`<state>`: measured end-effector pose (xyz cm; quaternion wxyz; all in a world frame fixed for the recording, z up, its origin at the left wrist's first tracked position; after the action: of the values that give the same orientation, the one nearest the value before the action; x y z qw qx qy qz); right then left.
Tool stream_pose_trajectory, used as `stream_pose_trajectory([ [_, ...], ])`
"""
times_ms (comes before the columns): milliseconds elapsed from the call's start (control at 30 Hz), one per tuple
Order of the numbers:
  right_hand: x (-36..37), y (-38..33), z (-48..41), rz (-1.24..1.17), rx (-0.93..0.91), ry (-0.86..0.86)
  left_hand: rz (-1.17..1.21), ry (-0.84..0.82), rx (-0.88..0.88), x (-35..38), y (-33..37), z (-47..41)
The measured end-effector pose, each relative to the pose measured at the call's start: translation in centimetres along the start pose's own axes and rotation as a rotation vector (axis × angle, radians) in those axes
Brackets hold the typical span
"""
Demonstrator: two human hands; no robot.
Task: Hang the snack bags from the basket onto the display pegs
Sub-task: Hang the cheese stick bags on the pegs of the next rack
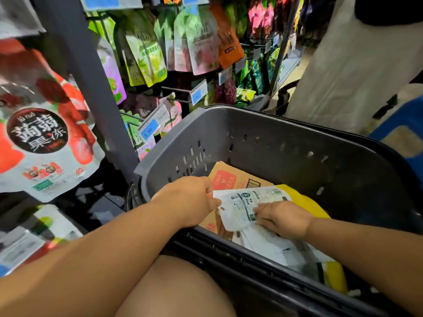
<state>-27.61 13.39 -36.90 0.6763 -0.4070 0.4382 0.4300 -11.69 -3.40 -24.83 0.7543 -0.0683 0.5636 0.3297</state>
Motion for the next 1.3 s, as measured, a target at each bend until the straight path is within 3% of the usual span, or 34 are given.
stream_pose_trajectory([
  [133,-2.7,0.2,-0.2,-0.046,0.183,0.234,0.036,0.015,-0.011,0.1,-0.2,-0.1],
  [233,-5.9,0.9,0.3,-0.253,0.323,0.442,0.066,0.008,-0.012,0.3,-0.4,-0.2],
  [367,-9.7,1.3,1.2,-0.493,0.393,0.779,0.06,0.004,0.002,0.4,-0.4,-0.1],
  [467,-11.5,0.9,1.8,-0.687,0.399,0.919,0.111,-0.016,-0.002,0.5,-0.5,-0.2],
  [733,-11.8,-1.8,0.8,-1.483,0.25,0.872,0.237,-0.028,-0.05,-0.6,-0.5,-0.2],
  [833,-12.1,-2.5,0.6,-1.607,0.214,0.84,0.364,-0.046,-0.018,-0.9,-0.6,-0.4],
  [1033,-12.2,-3.4,0.4,-1.707,0.125,0.773,0.691,-0.094,0.053,-1.0,-0.2,0.0],
  [1300,-12.3,-2.6,0.4,-1.43,0.111,0.562,0.585,0.068,-0.072,-1.5,-1.2,0.0],
])
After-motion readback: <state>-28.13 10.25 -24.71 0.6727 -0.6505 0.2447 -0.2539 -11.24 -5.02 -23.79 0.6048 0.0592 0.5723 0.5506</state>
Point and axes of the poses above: each hand's wrist, its own z-axis away from the middle knuckle, its own x-axis out of the palm, y = z × x, the point moved 5 cm from there along -z, towards the middle knuckle, and after that the axes turned 5 degrees about -x, right-handed, at the moved point
